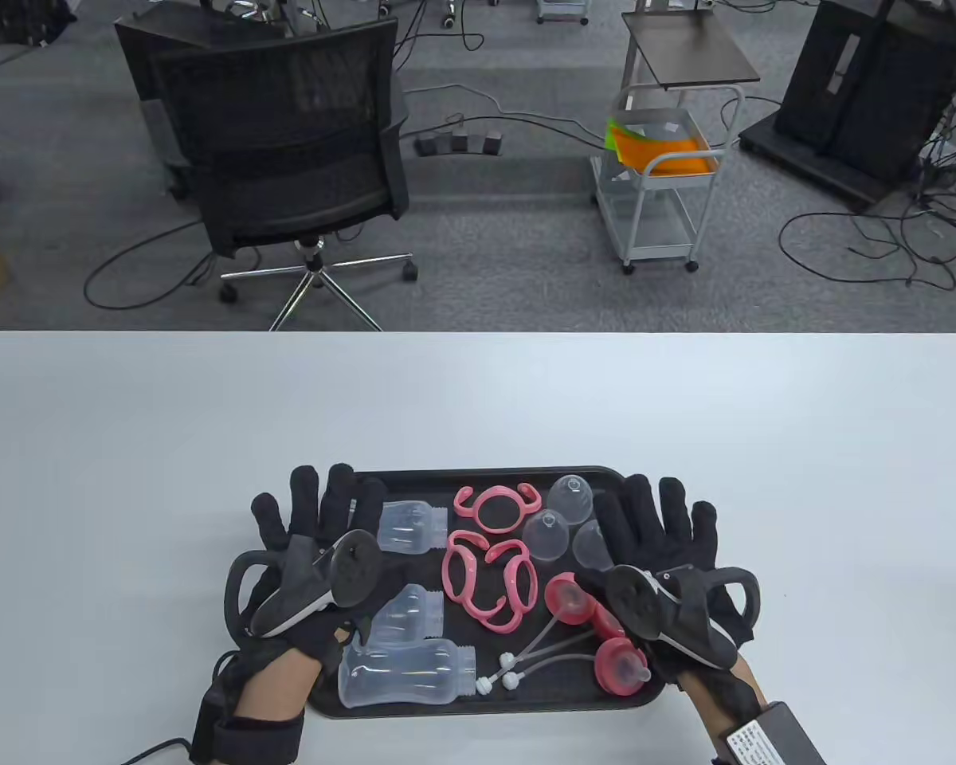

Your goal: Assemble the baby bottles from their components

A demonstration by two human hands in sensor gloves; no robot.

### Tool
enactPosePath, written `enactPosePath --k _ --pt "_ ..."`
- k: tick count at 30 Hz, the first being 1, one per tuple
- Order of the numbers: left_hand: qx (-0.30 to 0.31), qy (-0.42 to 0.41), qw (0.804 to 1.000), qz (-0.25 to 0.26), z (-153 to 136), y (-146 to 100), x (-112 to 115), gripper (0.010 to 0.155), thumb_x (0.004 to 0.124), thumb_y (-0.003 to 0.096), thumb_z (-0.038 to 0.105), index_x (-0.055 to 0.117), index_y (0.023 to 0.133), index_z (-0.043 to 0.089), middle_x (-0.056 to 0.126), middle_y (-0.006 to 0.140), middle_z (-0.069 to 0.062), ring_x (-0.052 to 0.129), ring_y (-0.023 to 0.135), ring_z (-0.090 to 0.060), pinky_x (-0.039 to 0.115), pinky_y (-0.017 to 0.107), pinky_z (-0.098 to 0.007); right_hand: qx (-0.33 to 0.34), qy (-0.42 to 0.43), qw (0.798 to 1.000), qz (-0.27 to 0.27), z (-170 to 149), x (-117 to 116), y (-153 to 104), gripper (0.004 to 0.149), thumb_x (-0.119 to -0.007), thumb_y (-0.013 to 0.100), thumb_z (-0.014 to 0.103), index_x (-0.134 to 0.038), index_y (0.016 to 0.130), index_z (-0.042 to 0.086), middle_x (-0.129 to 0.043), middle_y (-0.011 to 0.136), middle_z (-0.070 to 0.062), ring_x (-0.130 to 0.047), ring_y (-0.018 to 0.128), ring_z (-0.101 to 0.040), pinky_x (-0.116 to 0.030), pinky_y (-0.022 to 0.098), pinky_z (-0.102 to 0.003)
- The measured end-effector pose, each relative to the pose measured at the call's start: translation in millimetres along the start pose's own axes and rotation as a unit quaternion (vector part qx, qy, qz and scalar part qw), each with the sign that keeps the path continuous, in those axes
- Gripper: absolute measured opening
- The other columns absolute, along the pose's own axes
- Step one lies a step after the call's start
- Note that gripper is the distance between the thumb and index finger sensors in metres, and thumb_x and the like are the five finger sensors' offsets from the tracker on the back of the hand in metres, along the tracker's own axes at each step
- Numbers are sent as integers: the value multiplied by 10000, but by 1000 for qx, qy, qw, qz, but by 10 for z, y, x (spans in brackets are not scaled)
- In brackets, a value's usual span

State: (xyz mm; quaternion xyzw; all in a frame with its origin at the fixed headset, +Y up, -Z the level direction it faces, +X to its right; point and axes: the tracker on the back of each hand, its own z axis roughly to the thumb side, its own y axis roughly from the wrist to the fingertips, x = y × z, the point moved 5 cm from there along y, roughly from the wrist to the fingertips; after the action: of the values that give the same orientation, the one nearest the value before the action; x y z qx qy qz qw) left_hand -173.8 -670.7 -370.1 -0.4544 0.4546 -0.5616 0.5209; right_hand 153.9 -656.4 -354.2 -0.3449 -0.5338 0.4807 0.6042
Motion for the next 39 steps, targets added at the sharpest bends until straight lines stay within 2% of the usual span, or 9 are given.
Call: enactPosePath --k 11,16,18,22,27,30,34,35,39 --pt "12 -22 1000 7 -11 -21 -52 1009 554 443 899 164 1181 331 68 1230 -48 -11 1086 -465 70 650 -786 -9 13 1000 -4 -61 50 7 860 -578 361 681 -406 1107 289 -348 1168 -99 -399 1070 -503 -423 738 -752" --pt "42 -41 998 11 65 -86 -147 1049 645 428 897 192 1178 322 143 1236 -63 100 1113 -470 143 692 -784 -12 17 1000 0 -81 42 10 856 -579 363 679 -409 1105 288 -354 1167 -101 -405 1068 -504 -425 738 -751" --pt "31 -31 999 17 98 -142 -219 1068 678 420 898 189 1178 326 171 1243 -67 141 1121 -478 165 710 -778 -12 20 1000 5 -78 19 12 855 -581 363 676 -413 1105 285 -360 1165 -101 -408 1067 -504 -427 737 -750" --pt "53 -22 998 11 188 -193 -278 1082 751 413 876 221 1180 326 235 1246 -63 216 1132 -476 183 716 -776 -13 25 1000 10 -83 1 8 851 -582 364 674 -424 1102 280 -369 1162 -108 -418 1062 -506 -435 733 -749" --pt "58 -22 998 -32 147 -178 -201 1057 836 430 790 259 1176 312 306 1241 -49 335 1136 -466 230 731 -769 -10 30 999 10 -73 -15 7 848 -582 365 672 -430 1101 278 -378 1160 -109 -424 1059 -507 -435 732 -749" --pt "64 -52 995 -47 59 -197 -144 1036 873 437 735 298 1172 286 364 1228 -54 414 1126 -463 283 743 -758 -11 29 999 13 -77 -34 6 849 -583 364 671 -432 1100 275 -382 1159 -110 -427 1060 -506 -438 733 -748" --pt "67 -63 992 -89 -57 -231 15 937 961 459 589 412 1159 293 486 1200 -26 571 1097 -423 361 764 -737 -15 30 999 20 -89 -63 14 849 -584 363 670 -431 1100 275 -384 1158 -112 -426 1061 -503 -436 731 -750" --pt "64 -61 991 -100 -74 -227 45 922 958 482 589 409 1165 304 476 1211 -17 548 1110 -434 344 770 -744 -16 30 999 20 -90 -66 15 848 -584 364 669 -430 1100 275 -385 1158 -111 -427 1060 -505 -437 731 -750" --pt "42 -48 987 -147 -109 -187 188 905 1001 452 465 434 1140 308 505 1185 2 584 1081 -421 396 755 -720 -16 30 999 21 -84 -69 16 850 -585 364 667 -425 1100 274 -387 1157 -111 -429 1059 -505 -436 733 -748"
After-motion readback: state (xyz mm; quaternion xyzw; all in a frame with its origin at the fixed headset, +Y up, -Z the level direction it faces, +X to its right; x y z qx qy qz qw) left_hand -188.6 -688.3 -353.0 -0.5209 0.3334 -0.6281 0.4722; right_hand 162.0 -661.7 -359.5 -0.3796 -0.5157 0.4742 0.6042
